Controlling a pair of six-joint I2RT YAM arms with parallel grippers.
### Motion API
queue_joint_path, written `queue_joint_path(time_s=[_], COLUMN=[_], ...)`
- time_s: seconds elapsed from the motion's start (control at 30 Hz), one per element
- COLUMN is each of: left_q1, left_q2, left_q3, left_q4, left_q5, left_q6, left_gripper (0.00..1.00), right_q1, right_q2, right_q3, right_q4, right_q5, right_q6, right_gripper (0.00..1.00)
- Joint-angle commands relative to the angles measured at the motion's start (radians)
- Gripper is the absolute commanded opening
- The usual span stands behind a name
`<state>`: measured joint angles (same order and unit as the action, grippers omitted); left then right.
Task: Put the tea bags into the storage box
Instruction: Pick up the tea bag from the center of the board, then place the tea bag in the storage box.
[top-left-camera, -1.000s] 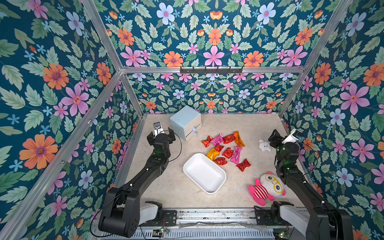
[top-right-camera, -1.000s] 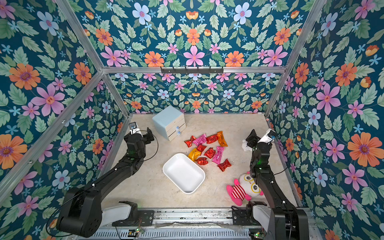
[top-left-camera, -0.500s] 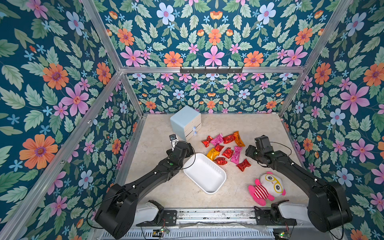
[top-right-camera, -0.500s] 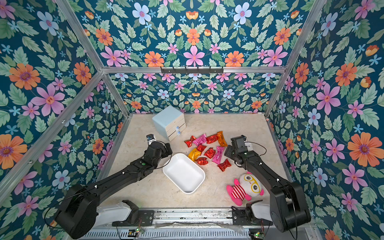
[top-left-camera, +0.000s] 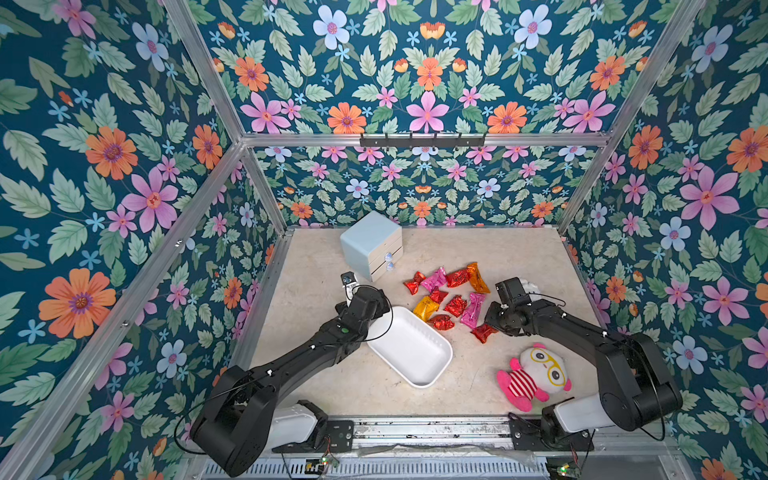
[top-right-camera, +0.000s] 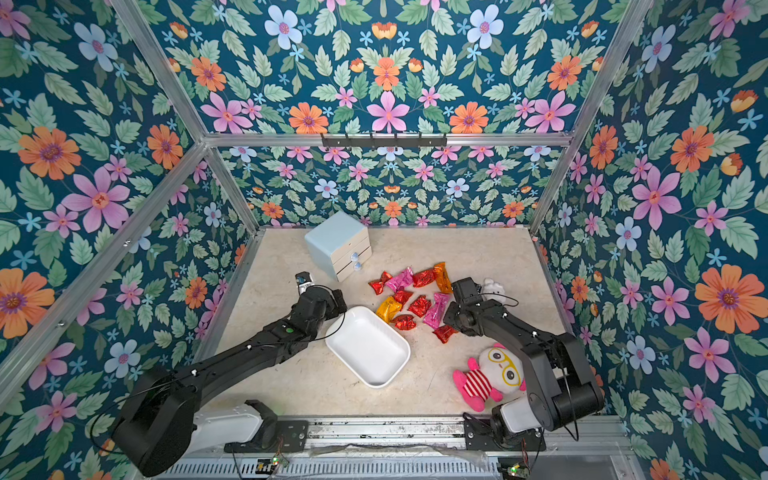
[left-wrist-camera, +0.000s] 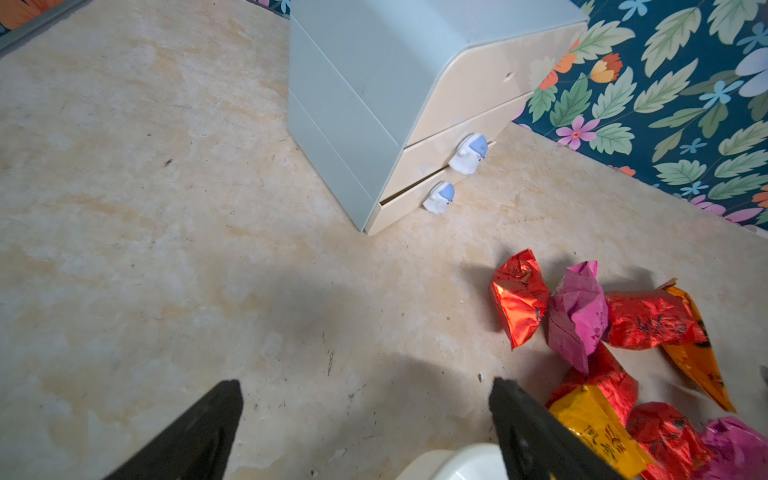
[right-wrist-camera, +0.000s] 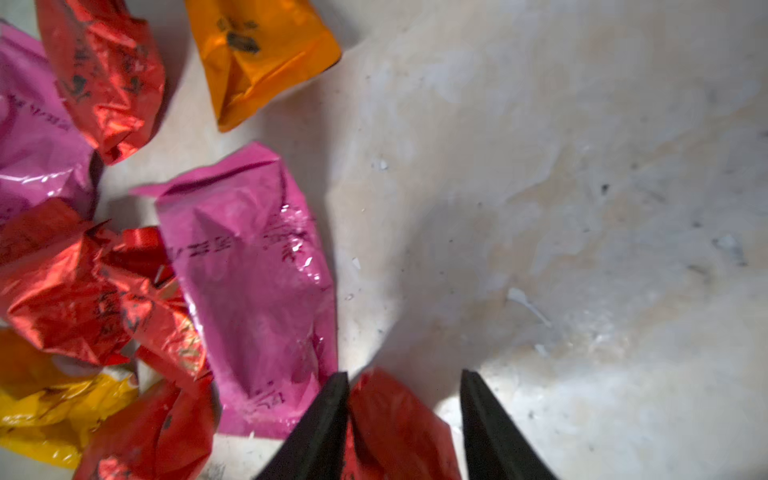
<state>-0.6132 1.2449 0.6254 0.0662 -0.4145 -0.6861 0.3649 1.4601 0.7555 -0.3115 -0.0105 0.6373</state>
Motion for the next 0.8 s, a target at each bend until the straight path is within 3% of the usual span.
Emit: queue_joint_path(time_s=[0.0,0.13,0.33,0.47,0.57,0.77], left_q1=[0.001,0.0,0.001,0.001,0.001,0.003], left_q2=[-0.014,-0.016,-0.008,-0.006,0.006,0.006], left_q3=[-0.009,-0.011,-0.009,-0.009,-0.002,0.021], left_q4=[-0.006,-0.006,-0.005,-0.003,-0.007,-0.064], left_q5=[-0.037,-0.047,-0.061,-0.085,-0.096,-0.121], left_q6=[-0.017,-0.026,-0.052,-0.063,-0.068,-0.083], left_gripper=[0.99,0.99,0.99,0.99,0.99,0.99], right_q1=[0.002,0.002,0.001,0.008,0.096,0.34], right_q2=[-0.011,-0.05,-0.128,-0.192,-0.196,-0.064], right_q3=[-0.018,-0.023,0.034,0.078,0.117,0.227], right_q4=[0.002,-0.009,-0.092,-0.082,-0.02,0.059], right_q5=[0.0,0.03,0.088,-0.036,-0.124,-0.143], right_q6=[0.018,0.006,-0.045,-0.089,-0.087,-0.084], right_gripper=[0.27,0.01,0.0,0.0,0.0,0.0])
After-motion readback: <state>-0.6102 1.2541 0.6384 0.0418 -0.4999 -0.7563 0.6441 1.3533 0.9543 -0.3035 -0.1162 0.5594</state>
